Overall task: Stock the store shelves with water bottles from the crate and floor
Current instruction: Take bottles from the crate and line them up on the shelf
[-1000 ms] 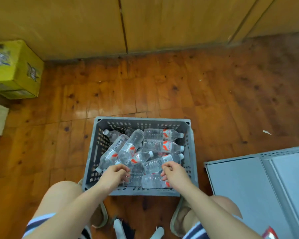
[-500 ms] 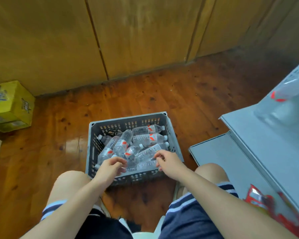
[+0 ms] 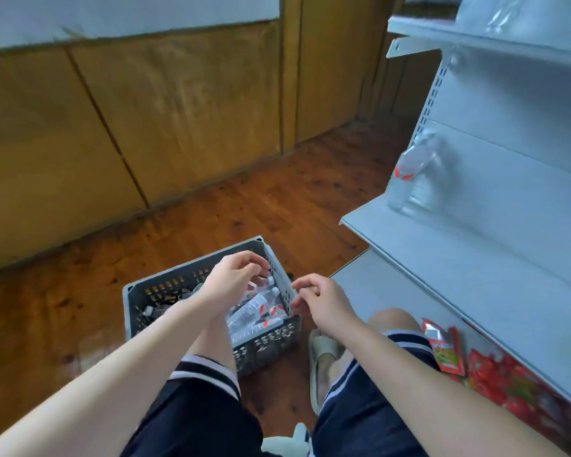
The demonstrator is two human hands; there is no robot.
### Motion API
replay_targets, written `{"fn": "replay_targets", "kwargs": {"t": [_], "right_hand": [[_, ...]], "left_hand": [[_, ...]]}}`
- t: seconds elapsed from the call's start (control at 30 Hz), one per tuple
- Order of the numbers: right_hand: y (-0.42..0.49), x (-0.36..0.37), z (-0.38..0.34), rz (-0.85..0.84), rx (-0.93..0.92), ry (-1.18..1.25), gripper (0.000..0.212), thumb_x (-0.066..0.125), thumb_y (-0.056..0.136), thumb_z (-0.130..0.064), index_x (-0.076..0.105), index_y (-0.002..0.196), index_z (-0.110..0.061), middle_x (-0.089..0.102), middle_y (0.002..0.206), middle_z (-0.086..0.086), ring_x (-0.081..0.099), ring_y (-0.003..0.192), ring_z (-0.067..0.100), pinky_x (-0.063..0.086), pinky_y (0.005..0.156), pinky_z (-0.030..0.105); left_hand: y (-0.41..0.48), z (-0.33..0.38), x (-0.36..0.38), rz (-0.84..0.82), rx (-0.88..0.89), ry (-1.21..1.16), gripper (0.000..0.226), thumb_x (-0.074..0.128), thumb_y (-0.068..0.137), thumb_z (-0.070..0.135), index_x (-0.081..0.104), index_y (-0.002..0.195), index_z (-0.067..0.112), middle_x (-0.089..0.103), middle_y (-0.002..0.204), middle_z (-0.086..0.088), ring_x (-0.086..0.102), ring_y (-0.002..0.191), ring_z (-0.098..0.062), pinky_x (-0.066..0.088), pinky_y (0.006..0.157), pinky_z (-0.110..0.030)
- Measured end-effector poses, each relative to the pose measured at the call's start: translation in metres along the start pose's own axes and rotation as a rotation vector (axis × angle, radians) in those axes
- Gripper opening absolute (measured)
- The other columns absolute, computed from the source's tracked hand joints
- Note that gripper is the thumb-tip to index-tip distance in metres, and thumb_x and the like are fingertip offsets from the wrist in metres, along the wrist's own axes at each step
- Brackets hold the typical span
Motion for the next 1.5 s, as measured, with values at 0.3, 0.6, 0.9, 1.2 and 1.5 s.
{"fn": "replay_targets", "kwargs": {"t": [0.3,0.6,0.9,1.2,1.5], "right_hand": [[-0.005,-0.023,0.025,0.094,0.076,0.041,0.028,0.039,0.107,-0.012,0.066,0.105,-0.019,0.076,0.091,0.000,0.075,0.079,0.012,0.062,0.085,0.036],[0.064,0.029,0.059,-0.084,0.176,-0.088,0.035,0.038,0.102,-0.005,0.067,0.094,-0.022,0.073,0.093,-0.001,0.074,0.082,0.012,0.060,0.088,0.038],[0.164,0.068,0.092,-0.298,0.212,-0.368,0.018,0.047,0.104,-0.016,0.064,0.105,-0.022,0.069,0.108,0.005,0.066,0.088,0.019,0.052,0.068,0.026],[0.231,0.135,0.176,-0.618,0.205,-0.677,0.027,0.050,0.097,-0.011,0.056,0.124,-0.014,0.059,0.122,0.012,0.057,0.112,0.032,0.049,0.089,0.040],[0.248,0.199,0.228,-0.940,0.128,-1.019,0.069,0.062,0.089,-0.004,0.033,0.151,-0.012,0.029,0.159,0.012,0.029,0.146,0.032,0.030,0.119,0.047]], "left_hand": [[0.029,-0.019,0.031,-0.071,-0.042,0.030,0.025,0.048,0.100,0.005,0.072,0.096,0.013,0.076,0.095,-0.006,0.073,0.083,-0.020,0.059,0.081,-0.038],[0.068,-0.112,0.046,-0.212,-0.237,0.461,0.020,0.047,0.100,0.016,0.067,0.099,0.021,0.071,0.096,-0.001,0.068,0.085,-0.019,0.058,0.076,-0.036],[0.131,-0.161,0.091,-0.410,-0.289,0.783,0.018,0.039,0.097,0.021,0.057,0.092,0.024,0.064,0.093,-0.002,0.058,0.083,-0.025,0.042,0.062,-0.032],[0.151,-0.289,0.094,-0.227,-0.885,0.530,0.060,0.058,0.083,0.035,0.050,0.132,0.000,0.054,0.132,-0.020,0.057,0.115,-0.038,0.050,0.094,-0.043],[0.150,-0.345,0.106,-0.056,-1.259,-0.124,0.053,0.071,0.091,0.039,0.056,0.129,0.005,0.056,0.130,-0.010,0.054,0.109,-0.028,0.043,0.098,-0.038]]}}
Point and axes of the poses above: each hand's wrist, its own y-axis towards the middle knuckle, its own x-axis out of the palm, z = x × y, the point moved 4 cm from there along y, towards the middle knuckle
